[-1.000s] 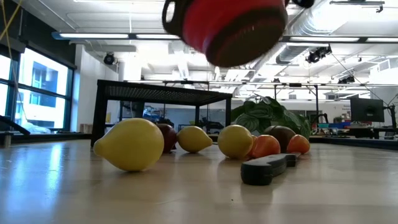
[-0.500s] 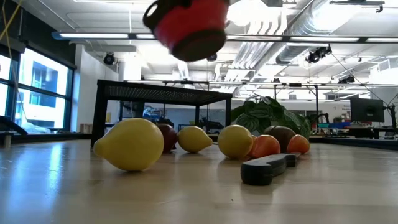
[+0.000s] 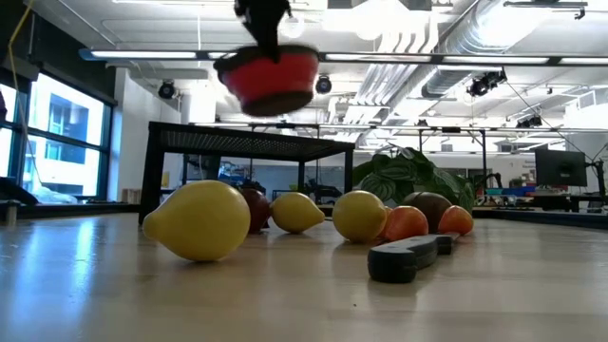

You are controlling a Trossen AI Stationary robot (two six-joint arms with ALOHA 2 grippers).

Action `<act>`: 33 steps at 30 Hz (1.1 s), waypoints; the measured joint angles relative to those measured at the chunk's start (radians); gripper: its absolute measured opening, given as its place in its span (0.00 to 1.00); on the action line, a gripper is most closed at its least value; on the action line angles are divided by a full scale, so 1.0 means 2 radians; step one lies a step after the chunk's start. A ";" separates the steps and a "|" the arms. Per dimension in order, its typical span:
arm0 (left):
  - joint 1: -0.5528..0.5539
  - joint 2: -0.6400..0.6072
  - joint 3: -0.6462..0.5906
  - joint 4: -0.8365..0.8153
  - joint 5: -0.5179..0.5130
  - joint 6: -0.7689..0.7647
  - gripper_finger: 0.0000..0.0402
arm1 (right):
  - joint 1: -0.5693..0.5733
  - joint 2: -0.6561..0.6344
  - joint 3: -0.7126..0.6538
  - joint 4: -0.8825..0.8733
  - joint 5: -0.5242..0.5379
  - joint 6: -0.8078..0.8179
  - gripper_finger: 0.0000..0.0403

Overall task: Pick & Place Fruit
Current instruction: Put the red basket on the shelf

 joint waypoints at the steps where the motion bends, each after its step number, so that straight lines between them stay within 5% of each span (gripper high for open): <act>1: 0.006 0.005 0.000 0.006 0.004 0.010 0.04 | 0.000 0.003 0.000 0.000 0.001 -0.001 0.24; 14: 0.070 0.036 0.000 0.023 0.039 0.043 0.04 | 0.000 0.028 0.000 0.000 0.001 -0.014 0.24; 33: 0.077 0.046 0.000 0.036 0.065 0.065 0.04 | 0.000 0.046 0.000 0.000 0.010 -0.022 0.24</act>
